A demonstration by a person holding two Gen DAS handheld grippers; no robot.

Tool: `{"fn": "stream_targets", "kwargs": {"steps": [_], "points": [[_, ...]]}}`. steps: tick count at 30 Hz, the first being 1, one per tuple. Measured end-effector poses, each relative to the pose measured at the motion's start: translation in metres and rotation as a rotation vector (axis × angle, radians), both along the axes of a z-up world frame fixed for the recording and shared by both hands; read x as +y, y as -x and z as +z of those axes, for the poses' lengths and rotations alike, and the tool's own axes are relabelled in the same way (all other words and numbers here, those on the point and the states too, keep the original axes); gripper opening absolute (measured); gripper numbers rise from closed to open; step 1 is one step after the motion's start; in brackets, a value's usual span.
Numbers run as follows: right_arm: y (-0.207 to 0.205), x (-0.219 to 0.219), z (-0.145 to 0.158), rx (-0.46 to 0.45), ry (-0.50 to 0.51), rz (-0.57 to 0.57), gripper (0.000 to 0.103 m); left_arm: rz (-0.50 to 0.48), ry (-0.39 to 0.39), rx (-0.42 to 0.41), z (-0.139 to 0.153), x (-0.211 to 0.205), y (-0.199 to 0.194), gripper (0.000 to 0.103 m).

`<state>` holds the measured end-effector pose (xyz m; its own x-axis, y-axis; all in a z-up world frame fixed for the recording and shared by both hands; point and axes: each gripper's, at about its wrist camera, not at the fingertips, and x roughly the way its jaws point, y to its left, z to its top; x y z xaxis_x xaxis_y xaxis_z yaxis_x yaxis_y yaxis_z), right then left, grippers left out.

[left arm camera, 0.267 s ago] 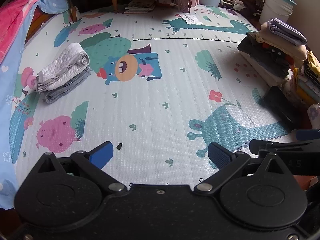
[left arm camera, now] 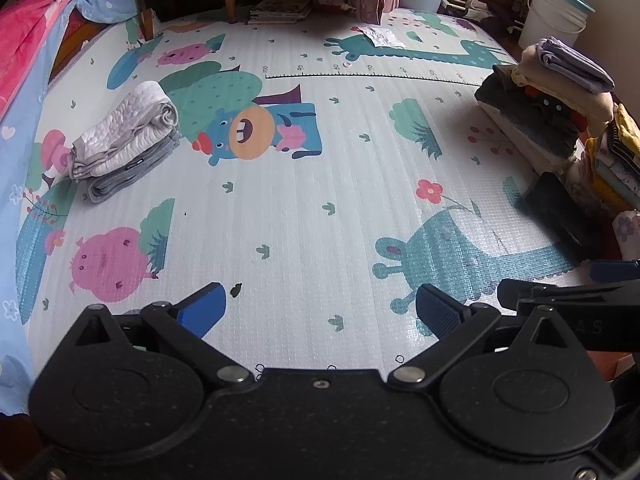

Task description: Fold clothes

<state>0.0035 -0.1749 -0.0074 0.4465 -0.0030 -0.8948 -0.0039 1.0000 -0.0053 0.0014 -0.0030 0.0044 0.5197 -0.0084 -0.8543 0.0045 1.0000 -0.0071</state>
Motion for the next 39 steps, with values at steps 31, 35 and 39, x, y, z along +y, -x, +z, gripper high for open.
{"fn": "stream_targets", "kwargs": {"steps": [31, 35, 39], "points": [[0.0000, -0.0012, -0.0015, 0.002, -0.015, -0.002, 0.103, 0.004, 0.015, -0.001, -0.0077, 0.0056, 0.0035, 0.102], [-0.0001, -0.0015, -0.0015, 0.003, -0.015, -0.003, 0.103, 0.005, 0.015, 0.000, -0.0070, 0.0055, 0.0034, 0.102], [-0.0002, -0.0017, -0.0028, 0.008, -0.018, -0.005, 0.103, 0.005, 0.015, 0.002, -0.0072, 0.0059, 0.0033, 0.102]]}}
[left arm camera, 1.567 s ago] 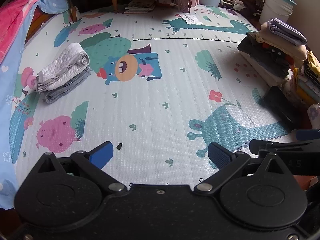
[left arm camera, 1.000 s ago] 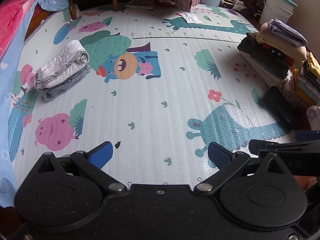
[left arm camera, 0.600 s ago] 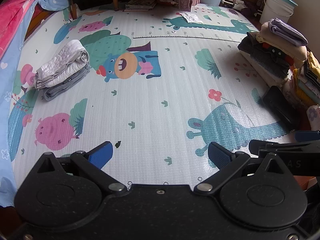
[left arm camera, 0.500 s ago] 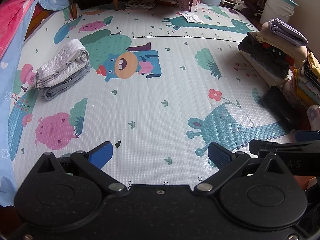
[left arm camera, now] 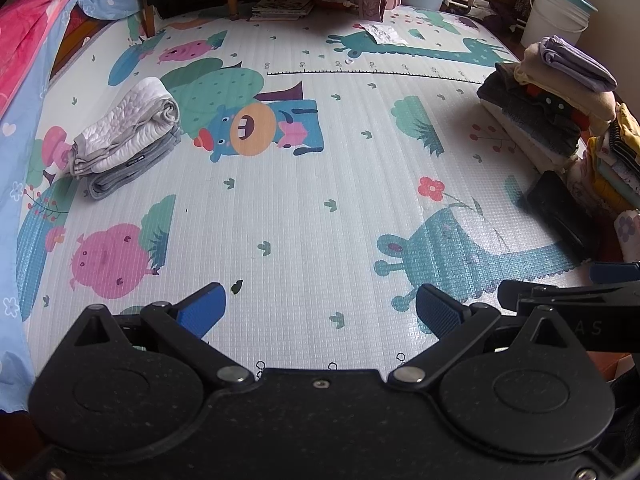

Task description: Fold clothes

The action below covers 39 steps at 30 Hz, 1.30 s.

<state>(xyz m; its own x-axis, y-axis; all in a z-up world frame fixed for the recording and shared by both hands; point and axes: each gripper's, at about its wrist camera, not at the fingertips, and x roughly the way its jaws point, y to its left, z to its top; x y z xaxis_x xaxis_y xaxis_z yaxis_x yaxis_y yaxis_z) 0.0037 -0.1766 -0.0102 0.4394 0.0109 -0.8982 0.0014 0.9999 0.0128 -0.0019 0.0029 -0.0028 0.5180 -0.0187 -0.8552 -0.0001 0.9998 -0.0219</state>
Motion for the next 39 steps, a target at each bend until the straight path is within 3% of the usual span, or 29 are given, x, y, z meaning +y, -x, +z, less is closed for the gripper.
{"fn": "stream_targets", "kwargs": {"steps": [30, 34, 39], "points": [[0.001, 0.002, -0.003, 0.004, 0.009, 0.006, 0.103, 0.000, -0.004, 0.011, -0.004, 0.000, -0.001, 0.102], [0.000, 0.008, -0.008, -0.008, 0.041, 0.049, 0.103, 0.003, -0.018, 0.047, -0.011, 0.005, -0.007, 0.102], [-0.015, 0.025, -0.005, -0.012, 0.069, 0.131, 0.103, 0.059, 0.018, 0.121, -0.013, 0.028, -0.028, 0.102]]}}
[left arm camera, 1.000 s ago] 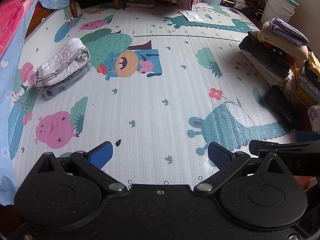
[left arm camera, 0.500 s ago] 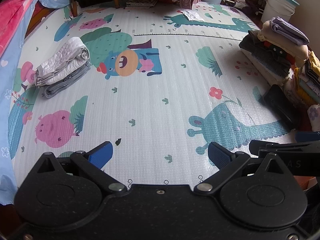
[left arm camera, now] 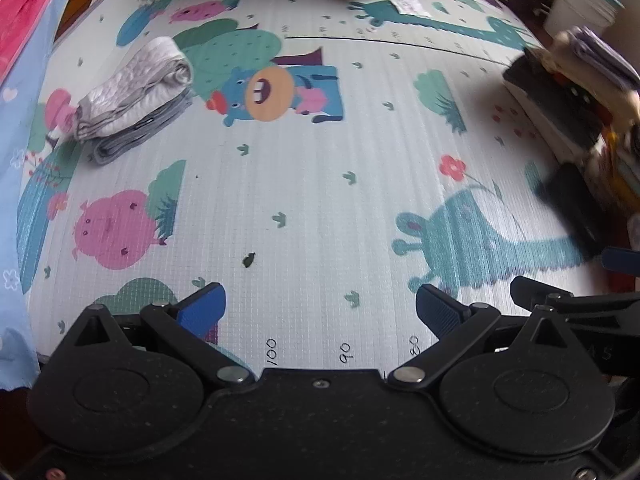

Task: Fold clothes
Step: 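Move the left tool to the white quilted garment and close on it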

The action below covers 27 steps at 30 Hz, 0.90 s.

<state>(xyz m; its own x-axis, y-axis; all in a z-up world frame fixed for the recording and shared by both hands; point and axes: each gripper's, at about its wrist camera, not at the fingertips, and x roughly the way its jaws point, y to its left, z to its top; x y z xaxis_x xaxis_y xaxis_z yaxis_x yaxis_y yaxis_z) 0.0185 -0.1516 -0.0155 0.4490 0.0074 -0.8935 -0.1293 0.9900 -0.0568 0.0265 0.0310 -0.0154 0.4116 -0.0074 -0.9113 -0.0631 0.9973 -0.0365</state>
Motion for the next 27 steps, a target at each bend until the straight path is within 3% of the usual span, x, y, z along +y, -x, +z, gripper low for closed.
{"fn": "stream_targets", "kwargs": {"steps": [5, 9, 12, 19, 23, 27], "points": [[-0.033, 0.017, 0.023, -0.064, -0.069, 0.110, 0.103, 0.050, -0.037, -0.023, 0.013, 0.029, -0.025, 0.102], [-0.062, 0.026, 0.037, -0.081, -0.144, 0.134, 0.103, 0.072, -0.059, -0.010, 0.013, 0.056, -0.047, 0.102], [-0.084, 0.042, 0.035, -0.101, -0.139, 0.183, 0.103, 0.085, -0.103, -0.012, 0.014, 0.077, -0.065, 0.102], [-0.127, 0.081, 0.011, -0.098, -0.137, 0.261, 0.103, 0.187, -0.132, -0.081, 0.011, 0.148, -0.109, 0.102], [-0.141, 0.102, -0.004, -0.142, -0.109, 0.363, 0.103, 0.257, -0.111, -0.141, -0.004, 0.193, -0.132, 0.102], [-0.154, 0.121, -0.023, -0.121, -0.113, 0.454, 0.103, 0.262, -0.159, -0.171, -0.018, 0.227, -0.152, 0.102]]}}
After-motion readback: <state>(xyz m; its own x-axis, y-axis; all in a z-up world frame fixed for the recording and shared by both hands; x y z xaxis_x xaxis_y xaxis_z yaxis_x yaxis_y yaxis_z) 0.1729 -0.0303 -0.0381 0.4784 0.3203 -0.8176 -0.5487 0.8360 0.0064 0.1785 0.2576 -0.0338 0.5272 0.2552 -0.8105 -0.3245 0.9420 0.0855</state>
